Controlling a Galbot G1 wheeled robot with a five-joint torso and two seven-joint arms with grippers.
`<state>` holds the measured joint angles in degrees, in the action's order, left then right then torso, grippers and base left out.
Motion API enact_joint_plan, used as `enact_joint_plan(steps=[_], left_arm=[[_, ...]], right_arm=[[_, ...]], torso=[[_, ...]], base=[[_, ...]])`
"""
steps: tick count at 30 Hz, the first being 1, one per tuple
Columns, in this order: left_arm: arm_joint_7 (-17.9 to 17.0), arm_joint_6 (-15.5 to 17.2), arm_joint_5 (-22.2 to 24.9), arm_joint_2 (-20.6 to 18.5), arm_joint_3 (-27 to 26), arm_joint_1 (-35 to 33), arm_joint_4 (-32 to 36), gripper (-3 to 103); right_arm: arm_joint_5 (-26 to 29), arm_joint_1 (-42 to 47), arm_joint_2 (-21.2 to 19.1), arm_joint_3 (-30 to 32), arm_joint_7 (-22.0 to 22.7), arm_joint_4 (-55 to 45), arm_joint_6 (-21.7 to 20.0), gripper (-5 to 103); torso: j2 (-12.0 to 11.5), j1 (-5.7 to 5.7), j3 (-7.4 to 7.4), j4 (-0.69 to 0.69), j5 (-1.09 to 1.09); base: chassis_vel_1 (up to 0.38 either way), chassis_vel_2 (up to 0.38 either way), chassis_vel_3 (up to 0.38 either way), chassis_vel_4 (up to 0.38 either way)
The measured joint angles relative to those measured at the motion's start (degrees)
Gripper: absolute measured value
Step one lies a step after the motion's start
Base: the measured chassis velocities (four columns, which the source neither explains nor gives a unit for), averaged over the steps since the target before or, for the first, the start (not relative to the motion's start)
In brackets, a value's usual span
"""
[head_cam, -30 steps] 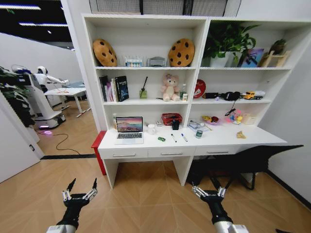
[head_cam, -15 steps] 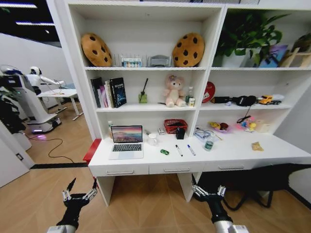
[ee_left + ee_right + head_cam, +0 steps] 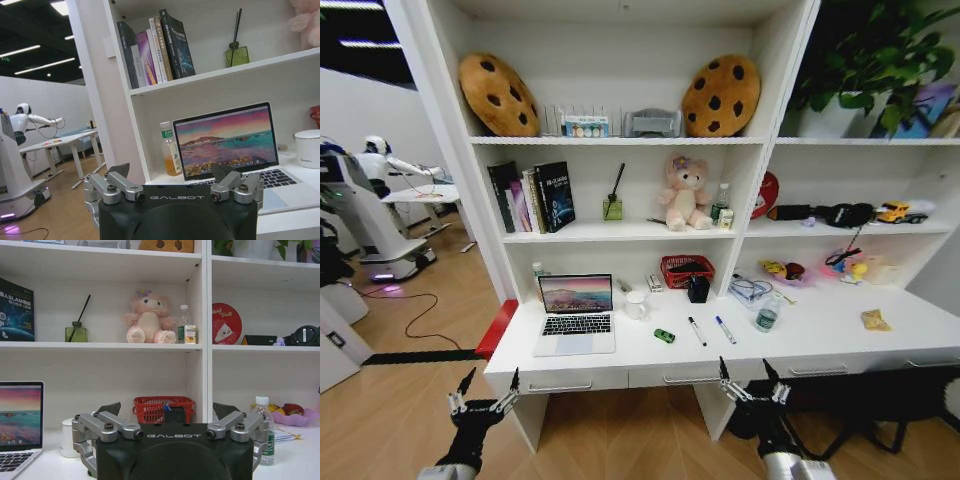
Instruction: Organize the objects on the table.
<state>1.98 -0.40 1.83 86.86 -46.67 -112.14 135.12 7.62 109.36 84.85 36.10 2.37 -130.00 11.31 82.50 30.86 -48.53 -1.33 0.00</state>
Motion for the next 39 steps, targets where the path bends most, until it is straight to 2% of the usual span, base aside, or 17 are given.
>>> enact_joint_plan(steps=[13,17,21,23,24,25,27,28,30,31,34,35,36,37,38,39], left_arm=[[0.0,0.8,0.6,-0.9,-0.3,0.3,0.1,93],[0.0,3.3,2.7,-2.4,-1.5,1.9,-0.1,92],[0.8,3.6,4.1,-5.0,-2.4,2.9,-1.2,94],[1.6,3.8,6.0,-8.5,-3.5,4.2,-2.2,84],[1.8,4.2,7.9,-11.8,-4.4,5.3,-3.2,78],[1.8,4.2,7.9,-11.8,-4.4,5.3,-3.2,78],[1.9,4.9,10.7,-18.3,-5.7,7.8,-5.3,68],[1.9,4.9,10.7,-18.3,-5.7,7.8,-5.3,68],[2.3,4.6,12.7,-24.8,-6.5,11.4,-9.0,57],[2.3,4.6,12.7,-24.8,-6.5,11.4,-9.0,57],[4.2,3.5,15.5,-31.3,-5.9,16.4,-13.1,41],[4.2,3.5,15.5,-31.3,-5.9,16.4,-13.1,41],[5.3,3.1,17.4,-35.9,-5.0,19.3,-15.4,35],[6.9,2.7,19.2,-42.3,-4.1,22.8,-18.2,30],[8.3,2.1,19.5,-45.7,-3.1,24.4,-19.9,24],[8.3,2.1,19.5,-45.7,-3.1,24.4,-19.9,24]], right_arm=[[0.5,0.1,-0.3,-0.3,-1.5,0.2,0.7,100],[0.3,0.1,-0.8,-0.3,-1.3,0.4,1.0,100],[0.1,0.1,-1.2,-0.3,-1.8,0.8,1.9,100],[-0.4,0.1,-1.5,-0.3,-2.6,1.1,2.4,100],[-0.8,0.0,-1.6,-0.3,-2.9,1.5,2.8,100],[-0.8,0.0,-1.6,-0.3,-2.9,1.5,2.8,100],[-1.6,0.1,-1.8,-0.2,-3.7,2.0,3.5,100],[-1.6,0.1,-1.8,-0.2,-3.7,2.0,3.5,100],[-2.8,0.4,-1.8,0.0,-4.5,2.5,3.8,100],[-2.8,0.4,-1.8,0.0,-4.5,2.5,3.8,100],[-3.1,0.7,-1.8,0.0,-4.8,2.9,4.1,100],[-3.1,0.7,-1.8,0.0,-4.8,2.9,4.1,100],[-3.2,0.7,-1.8,0.1,-5.1,3.3,4.3,100],[-3.3,0.6,-1.8,0.1,-5.3,3.9,4.4,100],[-3.3,0.4,-1.8,0.2,-5.4,4.3,4.5,100],[-3.3,0.4,-1.8,0.2,-5.4,4.3,4.5,100]], torso=[[0.0,0.12,-0.04,0.00,0.00],[0.0,0.12,-0.04,0.00,0.00],[-0.1,0.17,-0.06,0.01,0.00],[-0.1,0.14,-0.05,0.01,0.01],[-0.1,0.10,-0.04,0.01,0.02],[-0.1,0.10,-0.04,0.01,0.02],[0.0,0.06,-0.02,0.00,0.00],[0.0,0.06,-0.02,0.00,0.00],[0.0,0.05,-0.02,-0.02,0.02],[0.0,0.05,-0.02,-0.02,0.02],[0.0,0.06,-0.02,-0.01,0.00],[0.0,0.06,-0.02,-0.01,0.00],[0.0,0.07,-0.03,0.01,0.08],[0.0,0.10,-0.04,-0.04,-0.01],[0.0,0.11,-0.04,-0.01,0.00],[0.0,0.11,-0.04,-0.01,0.00]], base=[[-0.064,0.067,0.075,-0.060],[-0.145,0.153,0.158,-0.174],[-0.095,0.112,0.117,-0.095],[-0.032,0.018,0.024,-0.029],[0.000,0.000,0.000,0.000],[0.000,0.000,0.000,0.000],[0.041,-0.024,-0.061,0.043],[0.054,-0.024,-0.060,0.057],[0.032,-0.033,-0.049,0.057],[0.015,-0.024,-0.037,0.057],[0.000,0.000,0.000,0.000],[0.000,0.000,0.000,0.000],[0.000,0.000,0.000,0.000],[0.000,0.000,0.000,0.000],[0.000,0.000,0.000,0.000],[0.000,0.000,0.000,0.000]])
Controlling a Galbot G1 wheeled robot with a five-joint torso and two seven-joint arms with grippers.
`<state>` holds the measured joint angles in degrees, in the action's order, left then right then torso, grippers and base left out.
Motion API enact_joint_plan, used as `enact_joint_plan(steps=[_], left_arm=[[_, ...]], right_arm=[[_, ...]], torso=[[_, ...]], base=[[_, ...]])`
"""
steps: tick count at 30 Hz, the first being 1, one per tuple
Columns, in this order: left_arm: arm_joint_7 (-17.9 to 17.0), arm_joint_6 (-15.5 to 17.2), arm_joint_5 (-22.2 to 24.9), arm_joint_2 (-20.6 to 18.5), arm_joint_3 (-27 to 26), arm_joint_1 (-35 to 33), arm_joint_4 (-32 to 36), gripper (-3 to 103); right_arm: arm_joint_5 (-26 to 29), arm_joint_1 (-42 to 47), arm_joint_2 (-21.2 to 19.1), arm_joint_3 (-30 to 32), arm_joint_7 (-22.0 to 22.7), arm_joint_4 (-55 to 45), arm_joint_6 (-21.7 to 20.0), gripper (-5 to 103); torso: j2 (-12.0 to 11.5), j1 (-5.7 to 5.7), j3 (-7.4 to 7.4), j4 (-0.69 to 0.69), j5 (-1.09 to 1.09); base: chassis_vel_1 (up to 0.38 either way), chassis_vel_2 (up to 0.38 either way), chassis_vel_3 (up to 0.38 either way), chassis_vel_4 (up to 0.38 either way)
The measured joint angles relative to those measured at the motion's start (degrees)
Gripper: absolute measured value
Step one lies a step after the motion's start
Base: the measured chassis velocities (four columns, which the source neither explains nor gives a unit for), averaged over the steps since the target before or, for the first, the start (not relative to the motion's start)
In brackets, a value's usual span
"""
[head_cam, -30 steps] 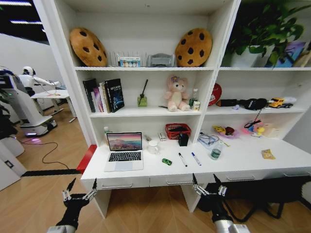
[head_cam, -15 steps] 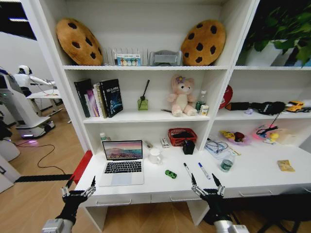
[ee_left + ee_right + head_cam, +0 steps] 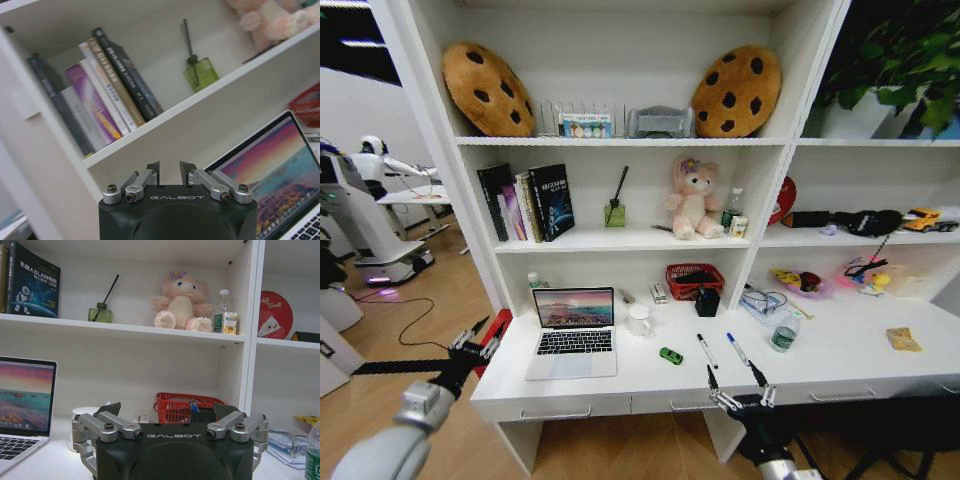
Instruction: Organize the objects on the table.
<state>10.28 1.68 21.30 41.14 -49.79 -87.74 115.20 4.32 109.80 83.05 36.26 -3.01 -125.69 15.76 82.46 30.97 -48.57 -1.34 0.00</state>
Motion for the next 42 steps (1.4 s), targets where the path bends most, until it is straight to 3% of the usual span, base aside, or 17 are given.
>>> enact_joint_plan(steps=[2,5,8,11,12,13,15,16,17,18,23,31,34,35,37,40,42], left_arm=[[4.7,-2.4,-1.2,-7.5,2.9,4.7,-5.4,14],[7.1,-3.5,-2.0,-10.2,5.2,7.9,-8.0,9],[13.8,-6.1,-2.6,-15.9,17.5,21.8,-16.1,0],[15.8,-6.8,-2.6,-16.4,23.2,27.7,-18.9,0],[17.7,-7.6,-3.1,-16.0,30.1,35.3,-22.0,0],[17.7,-7.6,-3.1,-16.0,30.1,35.3,-22.0,0],[21.9,-9.3,-6.2,-12.0,44.5,51.6,-28.2,0],[21.9,-9.3,-6.2,-12.0,44.5,51.6,-28.2,0],[24.3,-10.3,-7.9,-9.9,50.1,58.6,-31.3,0],[24.3,-10.3,-7.9,-9.9,50.1,58.6,-31.3,0],[31.9,-14.0,-13.6,-3.5,61.5,73.9,-41.1,0],[39.3,-16.6,-17.0,0.9,70.9,83.9,-47.3,0],[48.3,-21.3,-19.8,3.9,72.9,88.9,-51.2,0],[48.3,-21.3,-19.8,3.9,72.9,88.9,-51.2,0],[54.0,-23.2,-19.6,3.7,74.4,91.1,-50.8,0],[55.5,-23.5,-18.7,2.7,75.7,91.9,-49.2,0],[57.6,-22.5,-16.3,-0.6,78.5,92.2,-43.4,0]], right_arm=[[0.0,-0.8,-0.4,-0.1,-0.1,1.6,0.0,100],[0.0,-1.2,-0.6,-0.1,-0.1,2.2,0.0,100],[0.4,-2.3,-1.1,-0.4,-0.2,4.0,-0.4,100],[0.5,-2.7,-1.2,-0.6,-0.3,4.8,-0.5,100],[0.5,-3.1,-1.2,-0.9,-0.4,5.6,-0.5,100],[0.5,-3.1,-1.2,-0.9,-0.4,5.6,-0.5,100],[0.5,-3.4,-1.3,-1.4,-0.5,6.7,-0.6,100],[0.5,-3.4,-1.3,-1.4,-0.5,6.7,-0.6,100],[0.6,-3.4,-1.3,-1.4,-0.5,7.0,-0.6,100],[0.6,-3.4,-1.3,-1.4,-0.5,7.0,-0.6,100],[1.5,-3.8,-1.2,-0.2,-0.5,8.1,-0.5,100],[1.8,-3.7,-0.2,0.0,-0.4,8.8,-0.4,100],[1.6,-3.5,0.3,-0.1,-0.5,9.3,0.1,100],[1.6,-3.5,0.3,-0.1,-0.5,9.3,0.1,100],[1.7,-3.5,0.3,0.2,-0.5,9.5,0.4,100],[1.8,-3.5,0.1,0.5,-0.5,9.5,0.5,100],[2.3,-3.5,-0.2,0.9,-0.5,9.6,0.8,100]], torso=[[0.0,0.01,0.00,0.02,0.00],[0.0,0.00,0.00,0.04,0.01],[0.0,0.00,0.00,0.02,-0.01],[0.0,0.00,0.00,0.02,0.00],[0.0,0.00,0.00,0.04,0.02],[0.0,0.00,0.00,0.04,0.02],[0.0,0.00,0.00,0.01,0.02],[0.0,0.00,0.00,0.01,0.02],[0.0,0.00,-0.01,-0.02,0.03],[0.0,0.00,-0.01,-0.02,0.03],[0.0,0.00,0.00,0.02,-0.01],[0.0,-0.01,0.00,0.02,-0.01],[0.0,-0.01,0.01,0.01,-0.01],[0.0,-0.01,0.01,0.01,-0.01],[0.0,-0.01,0.00,-0.02,-0.02],[0.0,-0.01,0.01,0.00,-0.01],[0.0,-0.01,0.01,0.05,0.00]], base=[[0.000,0.000,0.000,0.000],[0.000,0.000,0.000,0.000],[0.000,0.000,0.000,0.000],[0.000,0.000,0.000,0.000],[0.000,0.000,0.000,0.000],[0.000,0.000,0.000,0.000],[0.000,0.000,0.000,0.000],[0.000,0.000,0.000,0.000],[0.000,0.000,0.000,0.000],[0.000,0.000,0.000,0.000],[0.000,0.000,0.000,0.000],[0.000,0.000,0.000,0.000],[0.000,0.000,0.000,0.000],[0.000,0.000,0.000,0.000],[0.000,0.000,0.000,0.000],[0.000,0.000,0.000,0.000],[0.000,0.000,0.000,0.000]])
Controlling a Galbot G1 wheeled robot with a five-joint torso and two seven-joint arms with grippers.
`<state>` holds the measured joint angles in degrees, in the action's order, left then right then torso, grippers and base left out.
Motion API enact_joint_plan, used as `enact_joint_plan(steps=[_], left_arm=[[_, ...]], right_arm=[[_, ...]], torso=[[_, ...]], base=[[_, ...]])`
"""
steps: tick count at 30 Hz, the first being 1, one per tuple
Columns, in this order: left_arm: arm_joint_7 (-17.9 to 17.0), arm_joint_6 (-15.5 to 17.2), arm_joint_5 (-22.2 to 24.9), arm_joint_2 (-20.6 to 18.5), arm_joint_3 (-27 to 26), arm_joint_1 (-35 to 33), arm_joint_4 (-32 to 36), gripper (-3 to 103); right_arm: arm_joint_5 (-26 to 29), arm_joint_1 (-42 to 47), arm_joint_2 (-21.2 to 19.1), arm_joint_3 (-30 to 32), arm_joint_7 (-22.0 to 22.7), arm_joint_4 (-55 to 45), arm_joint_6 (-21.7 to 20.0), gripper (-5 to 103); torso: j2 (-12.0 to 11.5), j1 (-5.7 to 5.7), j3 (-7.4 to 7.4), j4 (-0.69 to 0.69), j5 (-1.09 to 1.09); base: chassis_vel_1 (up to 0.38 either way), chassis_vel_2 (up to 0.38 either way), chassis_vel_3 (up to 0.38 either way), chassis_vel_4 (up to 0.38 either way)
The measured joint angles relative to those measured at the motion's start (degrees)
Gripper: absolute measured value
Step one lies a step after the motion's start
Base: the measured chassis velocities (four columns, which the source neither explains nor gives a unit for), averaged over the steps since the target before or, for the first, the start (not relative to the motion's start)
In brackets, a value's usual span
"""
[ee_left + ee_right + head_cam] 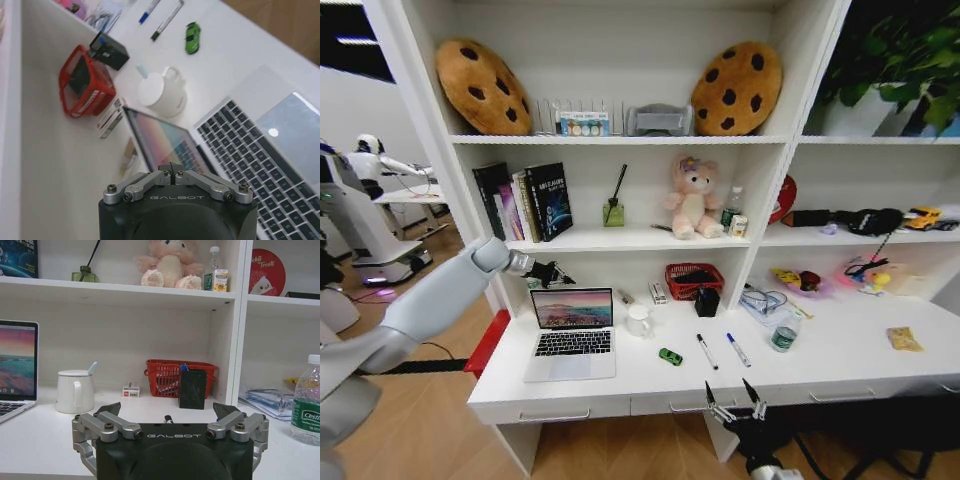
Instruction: Organize the objects on the table.
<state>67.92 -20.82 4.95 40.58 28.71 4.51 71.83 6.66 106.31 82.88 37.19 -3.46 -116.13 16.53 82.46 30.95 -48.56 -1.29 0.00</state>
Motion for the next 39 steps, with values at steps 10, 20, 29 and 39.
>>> enact_joint_plan(steps=[10,20,29,39], left_arm=[[-6.8,3.4,1.3,0.9,-1.1,0.9,0.8,0],[-8.3,-9.0,-20.1,15.5,-5.5,3.2,-21.1,0],[6.7,-6.3,-18.7,11.1,-3.8,3.7,-14.9,0],[9.5,1.9,-7.9,1.0,-1.0,-2.1,0.8,0]], right_arm=[[0.4,-0.3,-0.1,0.0,0.1,0.3,0.0,100],[0.9,0.0,0.3,1.0,0.3,0.6,0.6,100],[1.3,0.8,0.4,1.8,0.4,1.2,1.6,100],[1.2,0.7,0.5,1.4,0.6,0.5,1.5,100]], torso=[[0.0,-0.01,0.01,-0.03,-0.01],[0.0,0.01,-0.02,-0.07,0.00],[0.0,0.01,0.00,-0.02,0.01],[0.0,0.00,0.00,-0.04,0.02]], base=[[0.000,0.000,0.000,0.000],[0.000,0.000,0.000,0.000],[0.000,0.000,0.000,0.000],[0.000,0.000,0.000,0.000]])
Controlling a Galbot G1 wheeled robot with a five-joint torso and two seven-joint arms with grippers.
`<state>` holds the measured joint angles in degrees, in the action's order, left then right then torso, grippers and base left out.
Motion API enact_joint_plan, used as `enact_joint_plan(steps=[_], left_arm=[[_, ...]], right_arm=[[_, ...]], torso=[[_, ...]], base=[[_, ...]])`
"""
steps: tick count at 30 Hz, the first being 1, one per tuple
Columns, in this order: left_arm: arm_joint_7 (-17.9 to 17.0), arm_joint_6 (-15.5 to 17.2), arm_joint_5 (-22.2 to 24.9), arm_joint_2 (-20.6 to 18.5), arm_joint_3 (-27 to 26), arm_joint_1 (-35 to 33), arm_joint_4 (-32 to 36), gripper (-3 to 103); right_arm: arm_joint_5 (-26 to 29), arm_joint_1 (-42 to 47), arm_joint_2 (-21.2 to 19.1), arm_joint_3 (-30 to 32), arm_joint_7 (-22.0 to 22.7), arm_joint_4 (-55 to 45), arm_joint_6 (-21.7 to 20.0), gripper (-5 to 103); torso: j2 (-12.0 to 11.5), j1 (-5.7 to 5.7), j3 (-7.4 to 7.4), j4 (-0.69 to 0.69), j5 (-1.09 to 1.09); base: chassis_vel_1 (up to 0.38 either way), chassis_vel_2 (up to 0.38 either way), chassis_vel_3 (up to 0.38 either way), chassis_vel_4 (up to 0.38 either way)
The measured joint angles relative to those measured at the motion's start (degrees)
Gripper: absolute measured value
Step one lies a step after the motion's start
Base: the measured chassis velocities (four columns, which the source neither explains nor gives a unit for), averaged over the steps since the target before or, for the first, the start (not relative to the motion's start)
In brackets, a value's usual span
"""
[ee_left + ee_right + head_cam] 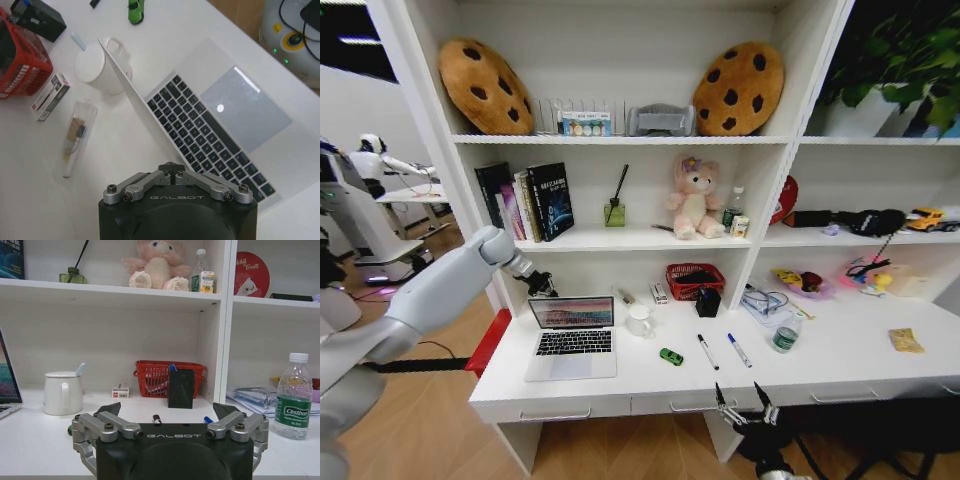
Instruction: Organize the objects on the table.
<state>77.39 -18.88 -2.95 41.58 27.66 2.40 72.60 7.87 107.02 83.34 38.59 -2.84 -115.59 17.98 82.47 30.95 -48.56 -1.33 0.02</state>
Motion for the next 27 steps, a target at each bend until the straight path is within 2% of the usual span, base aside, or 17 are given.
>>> enact_joint_plan(steps=[3,10,12,13,14,15,17,18,19,20,21,22,23,24,25,26,27], left_arm=[[-0.6,0.9,0.9,-3.6,-0.5,-4.4,7.6,0],[-1.6,1.3,-0.1,-7.6,-4.6,-12.4,14.3,0],[-3.3,1.5,-0.9,-9.8,-9.3,-18.7,16.3,0],[-5.2,2.0,-0.4,-10.6,-13.0,-23.1,16.6,0],[-5.2,2.0,-0.4,-10.6,-13.0,-23.1,16.6,0],[-8.1,3.0,2.2,-11.2,-16.5,-27.2,16.2,0],[-16.5,7.4,13.4,-12.7,-23.5,-36.6,14.4,0],[-16.5,7.4,13.4,-12.7,-23.5,-36.6,14.4,0],[-22.0,9.6,21.5,-13.9,-26.7,-41.8,13.6,0],[-22.0,9.6,21.5,-13.9,-26.7,-41.8,13.6,0],[-27.4,10.9,28.1,-14.7,-31.3,-48.5,13.5,0],[-29.7,11.1,29.9,-14.8,-33.0,-51.0,13.7,0],[-34.6,11.5,32.3,-14.4,-35.3,-54.4,14.1,0],[-34.6,11.5,32.3,-14.4,-35.3,-54.4,14.1,0],[-42.7,13.1,35.1,-12.6,-37.6,-56.6,14.6,0],[-48.5,14.4,37.1,-10.9,-38.9,-57.5,15.3,0],[-56.3,16.4,39.3,-9.1,-41.2,-59.1,16.6,6]], right_arm=[[0.0,0.2,-0.1,0.1,0.0,0.1,0.0,100],[-0.1,0.3,-0.2,-0.3,0.1,0.1,0.0,100],[-0.2,0.2,-0.2,-0.6,0.1,0.1,-0.2,100],[-0.1,0.2,-0.3,-0.7,0.1,0.0,-0.5,100],[-0.1,0.2,-0.3,-0.7,0.1,0.0,-0.5,100],[0.2,0.2,-0.3,-0.9,0.6,-0.3,-0.8,100],[1.5,0.3,0.0,-1.1,1.7,-1.2,-2.0,100],[1.5,0.3,0.0,-1.1,1.7,-1.2,-2.0,100],[2.2,0.5,0.1,-1.2,2.8,-1.6,-3.1,100],[2.2,0.5,0.1,-1.2,2.8,-1.6,-3.1,100],[2.7,0.7,0.2,-1.2,4.1,-1.8,-4.4,100],[2.9,0.8,0.2,-1.1,4.7,-2.0,-5.0,100],[2.9,1.3,0.3,-0.9,5.6,-2.3,-6.0,100],[2.9,1.3,0.3,-0.9,5.6,-2.3,-6.0,100],[3.0,2.1,0.9,-0.4,6.2,-2.8,-7.0,100],[3.2,2.7,1.3,0.0,6.4,-3.4,-7.6,100],[3.7,3.2,1.4,0.0,6.8,-4.1,-8.2,100]], torso=[[0.0,-0.01,0.00,0.01,-0.01],[0.0,-0.01,0.00,0.01,0.00],[0.0,-0.01,0.00,0.00,-0.03],[0.0,-0.01,0.00,-0.01,-0.02],[0.0,-0.01,0.00,-0.01,-0.02],[0.0,0.00,0.00,-0.01,-0.02],[0.0,0.00,0.00,0.03,0.00],[0.0,0.00,0.00,0.03,0.00],[0.0,0.00,0.00,0.04,0.03],[0.0,0.00,0.00,0.04,0.03],[0.0,-0.01,0.01,0.03,-0.04],[0.0,-0.01,0.00,0.03,-0.04],[0.0,-0.01,0.00,0.07,-0.01],[0.0,-0.01,0.00,0.07,-0.01],[0.0,-0.01,0.00,0.05,-0.03],[0.0,-0.01,0.01,0.00,-0.03],[0.0,-0.01,0.00,-0.08,0.01]], base=[[0.000,0.000,0.000,0.000],[0.000,0.000,0.000,0.000],[0.000,0.000,0.000,0.000],[0.000,0.000,0.000,0.000],[0.000,0.000,0.000,0.000],[0.000,0.000,0.000,0.000],[0.000,0.000,0.000,0.000],[0.000,0.000,0.000,0.000],[0.000,0.000,0.000,0.000],[0.000,0.000,0.000,0.000],[0.000,0.000,0.000,0.000],[0.000,0.000,0.000,0.000],[0.000,0.000,0.000,0.000],[0.000,0.000,0.000,0.000],[0.000,0.000,0.000,0.000],[0.000,0.000,0.000,0.000],[0.000,0.000,0.000,0.000]])
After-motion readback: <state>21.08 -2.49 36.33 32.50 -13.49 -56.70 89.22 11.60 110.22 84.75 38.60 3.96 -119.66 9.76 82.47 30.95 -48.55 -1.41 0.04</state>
